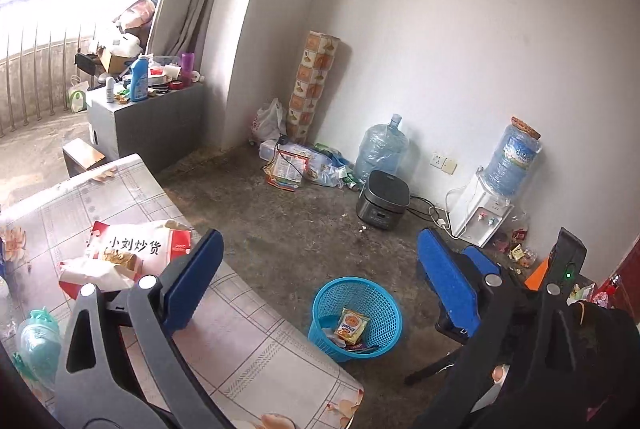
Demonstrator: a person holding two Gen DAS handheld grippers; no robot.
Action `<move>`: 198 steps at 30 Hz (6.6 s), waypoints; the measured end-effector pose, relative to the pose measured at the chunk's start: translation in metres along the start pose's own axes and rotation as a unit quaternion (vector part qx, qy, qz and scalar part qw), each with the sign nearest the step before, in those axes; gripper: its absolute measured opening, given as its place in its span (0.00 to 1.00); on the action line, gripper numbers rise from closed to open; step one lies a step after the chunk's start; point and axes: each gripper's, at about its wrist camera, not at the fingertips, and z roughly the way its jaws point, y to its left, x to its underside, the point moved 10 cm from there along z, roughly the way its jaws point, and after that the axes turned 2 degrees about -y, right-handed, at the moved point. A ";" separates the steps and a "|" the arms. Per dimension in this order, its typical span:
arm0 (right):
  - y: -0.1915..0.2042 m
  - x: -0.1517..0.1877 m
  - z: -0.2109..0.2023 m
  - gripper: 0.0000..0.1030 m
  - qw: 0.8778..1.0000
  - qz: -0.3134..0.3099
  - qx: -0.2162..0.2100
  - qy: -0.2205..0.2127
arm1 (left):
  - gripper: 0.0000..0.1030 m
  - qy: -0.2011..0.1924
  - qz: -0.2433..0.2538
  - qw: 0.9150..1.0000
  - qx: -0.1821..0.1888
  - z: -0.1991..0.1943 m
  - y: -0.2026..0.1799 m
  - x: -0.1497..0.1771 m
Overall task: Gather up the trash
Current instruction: 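Grasp the clear plastic bag with the left tool while the right tool grasps the blue medicine box, then lift the plastic bag with the left tool while the right tool lifts the medicine box, then open both tools over the blue wastebasket to drop bag and box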
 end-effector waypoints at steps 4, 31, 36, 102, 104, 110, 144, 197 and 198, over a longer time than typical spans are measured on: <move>0.047 -0.002 -0.016 0.94 0.999 -0.024 -0.045 -0.003 | 0.92 -0.023 -0.031 0.999 -0.017 -0.051 0.042 0.010; 0.293 0.139 -0.067 0.67 0.892 -0.065 -0.370 0.253 | 0.66 -0.039 -0.244 0.940 -0.234 -0.254 0.290 0.173; 0.304 0.161 -0.060 0.58 0.874 -0.053 -0.375 0.304 | 0.56 0.002 -0.317 0.929 -0.191 -0.222 0.310 0.203; 0.324 0.229 -0.041 0.74 0.869 -0.188 -0.272 0.368 | 0.14 0.064 -0.324 0.918 -0.221 -0.217 0.300 0.268; 0.322 0.228 -0.042 0.74 0.869 -0.180 -0.277 0.368 | 0.14 0.065 -0.324 0.918 -0.221 -0.217 0.300 0.268; 0.319 0.221 -0.044 0.71 0.870 -0.155 -0.289 0.368 | 0.12 0.064 -0.319 0.919 -0.222 -0.217 0.296 0.265; 0.130 0.081 -0.023 0.69 0.944 0.079 -0.218 0.236 | 0.10 0.060 -0.128 0.990 -0.016 -0.094 0.125 0.096; -0.088 0.095 0.063 0.86 0.982 0.137 0.037 0.128 | 0.90 0.078 -0.016 0.995 0.053 0.085 -0.027 0.024; -0.075 0.088 0.057 0.87 0.986 0.118 0.031 0.115 | 0.90 0.072 -0.020 0.996 0.047 0.072 -0.020 0.023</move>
